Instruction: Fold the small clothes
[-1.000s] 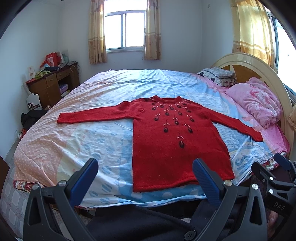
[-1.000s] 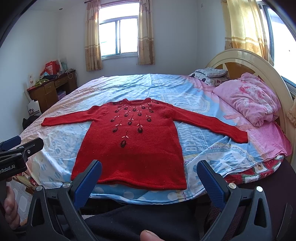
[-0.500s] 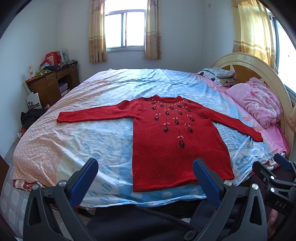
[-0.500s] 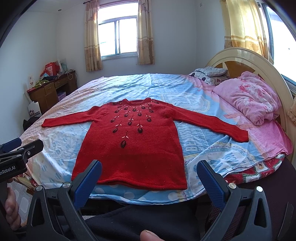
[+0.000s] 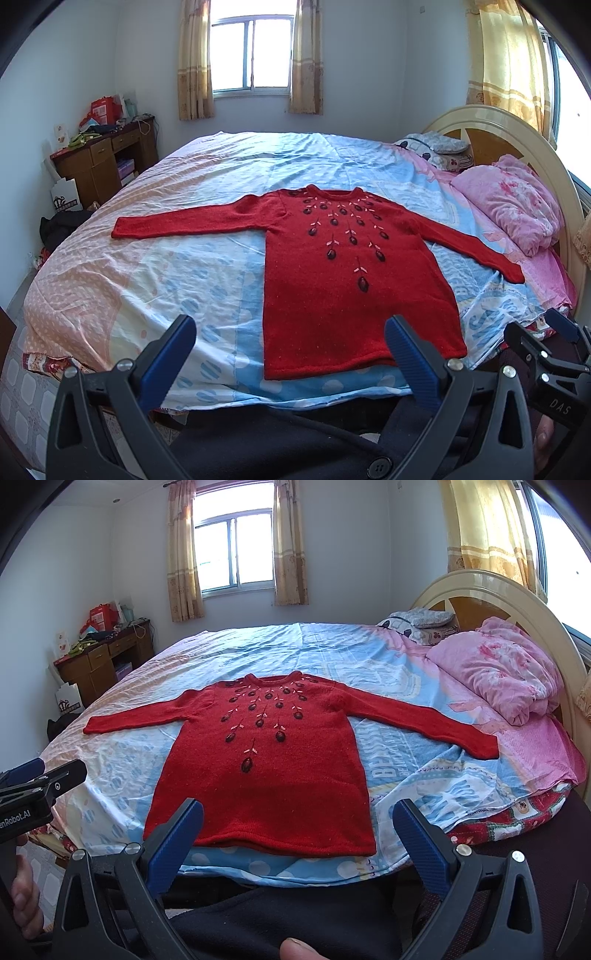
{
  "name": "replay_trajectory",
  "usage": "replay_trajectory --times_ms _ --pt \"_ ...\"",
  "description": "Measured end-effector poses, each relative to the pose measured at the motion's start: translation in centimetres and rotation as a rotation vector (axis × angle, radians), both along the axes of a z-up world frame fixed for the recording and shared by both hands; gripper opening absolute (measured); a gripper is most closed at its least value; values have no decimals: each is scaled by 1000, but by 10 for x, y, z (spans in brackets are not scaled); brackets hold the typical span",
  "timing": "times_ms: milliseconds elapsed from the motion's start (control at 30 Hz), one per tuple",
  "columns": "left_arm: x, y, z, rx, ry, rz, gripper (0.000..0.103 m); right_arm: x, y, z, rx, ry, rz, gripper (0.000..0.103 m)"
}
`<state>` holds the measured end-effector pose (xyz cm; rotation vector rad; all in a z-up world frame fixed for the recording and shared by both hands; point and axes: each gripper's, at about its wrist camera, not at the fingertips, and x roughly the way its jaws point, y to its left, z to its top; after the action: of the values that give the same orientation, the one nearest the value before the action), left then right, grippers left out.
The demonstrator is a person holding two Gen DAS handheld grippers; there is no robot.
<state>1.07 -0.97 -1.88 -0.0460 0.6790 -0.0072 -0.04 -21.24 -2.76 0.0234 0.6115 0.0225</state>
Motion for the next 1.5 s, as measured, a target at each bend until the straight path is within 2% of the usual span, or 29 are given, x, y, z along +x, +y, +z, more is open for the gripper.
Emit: replay_trajectory --times_ms 733,1067,1233,1367,1500 --pt "6 0 -5 -12 36 -4 103 5 0 -6 7 17 17 102" --pt "18 -2 -13 7 46 -19 103 16 -6 -16 77 8 95 102" --pt "37 -7 -21 73 3 -52 103 36 -24 -30 65 0 76 102" --pt "69 -11 -35 111 27 -90 103 58 -52 -47 63 29 12 102" --pt "105 -17 -48 138 46 -118 103 88 -98 -69 89 68 -76 102"
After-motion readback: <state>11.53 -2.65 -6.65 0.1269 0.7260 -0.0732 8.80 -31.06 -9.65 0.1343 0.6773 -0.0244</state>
